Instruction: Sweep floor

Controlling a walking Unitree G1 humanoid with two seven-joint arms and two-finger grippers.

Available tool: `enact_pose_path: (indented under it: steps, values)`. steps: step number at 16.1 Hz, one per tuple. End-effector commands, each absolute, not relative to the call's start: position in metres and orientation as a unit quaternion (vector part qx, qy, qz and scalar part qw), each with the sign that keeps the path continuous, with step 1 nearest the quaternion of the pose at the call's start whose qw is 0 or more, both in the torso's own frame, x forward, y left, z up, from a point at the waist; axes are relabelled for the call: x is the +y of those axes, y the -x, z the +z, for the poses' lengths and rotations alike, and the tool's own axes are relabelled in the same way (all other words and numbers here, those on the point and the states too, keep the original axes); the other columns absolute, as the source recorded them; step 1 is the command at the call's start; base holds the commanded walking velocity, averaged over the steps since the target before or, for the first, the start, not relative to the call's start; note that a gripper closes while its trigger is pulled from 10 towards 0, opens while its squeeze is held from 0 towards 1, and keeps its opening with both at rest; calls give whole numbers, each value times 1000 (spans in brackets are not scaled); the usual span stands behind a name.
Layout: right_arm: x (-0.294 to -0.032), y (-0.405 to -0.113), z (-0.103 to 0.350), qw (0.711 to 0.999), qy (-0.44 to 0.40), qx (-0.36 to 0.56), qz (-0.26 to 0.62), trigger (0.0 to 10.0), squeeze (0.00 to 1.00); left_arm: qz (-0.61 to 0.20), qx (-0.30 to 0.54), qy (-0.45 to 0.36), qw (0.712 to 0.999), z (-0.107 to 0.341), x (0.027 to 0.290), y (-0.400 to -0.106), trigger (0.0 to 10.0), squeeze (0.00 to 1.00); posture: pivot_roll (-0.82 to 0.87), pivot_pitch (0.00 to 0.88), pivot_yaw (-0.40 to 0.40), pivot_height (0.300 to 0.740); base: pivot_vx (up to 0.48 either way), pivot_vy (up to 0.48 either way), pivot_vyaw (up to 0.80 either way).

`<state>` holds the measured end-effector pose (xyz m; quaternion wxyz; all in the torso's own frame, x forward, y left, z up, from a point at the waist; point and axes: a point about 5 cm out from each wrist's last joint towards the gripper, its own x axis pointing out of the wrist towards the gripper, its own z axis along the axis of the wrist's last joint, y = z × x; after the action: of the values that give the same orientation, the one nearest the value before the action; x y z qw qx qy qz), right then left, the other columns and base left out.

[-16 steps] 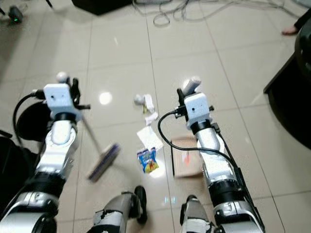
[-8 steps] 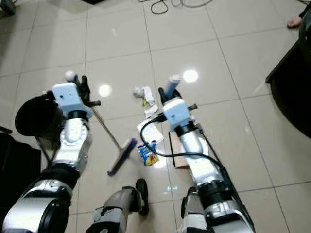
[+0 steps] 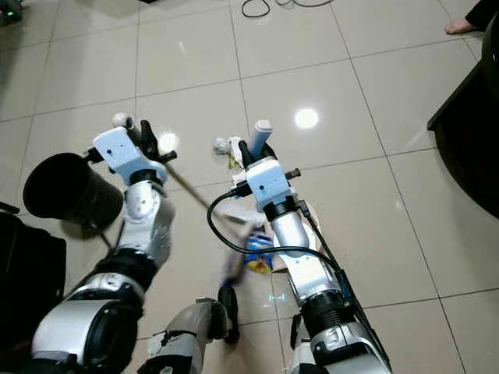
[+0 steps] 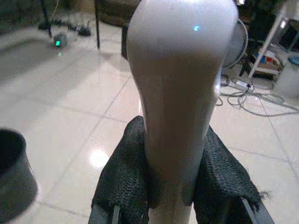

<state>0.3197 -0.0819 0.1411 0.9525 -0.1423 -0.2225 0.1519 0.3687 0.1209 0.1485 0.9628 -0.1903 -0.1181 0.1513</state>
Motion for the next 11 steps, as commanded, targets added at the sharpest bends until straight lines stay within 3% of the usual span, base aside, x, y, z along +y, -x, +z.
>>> enact_pose_path:
  steps: [1,6,11]
  values:
    - [-78,-318,129,967,102,-190,138,10000,0,191,-117,228,948,147,129,-367,10000,0,37,351,169,740,0,0,0]
    - [-93,-324,132,974,87,-182,106,10000,0,208,-150,266,929,176,137,-377,10000,0,26,316,162,740,0,0,0]
    - [-97,-325,134,973,90,-183,107,10000,0,163,-169,246,941,196,129,-385,10000,0,21,295,162,740,0,0,0]
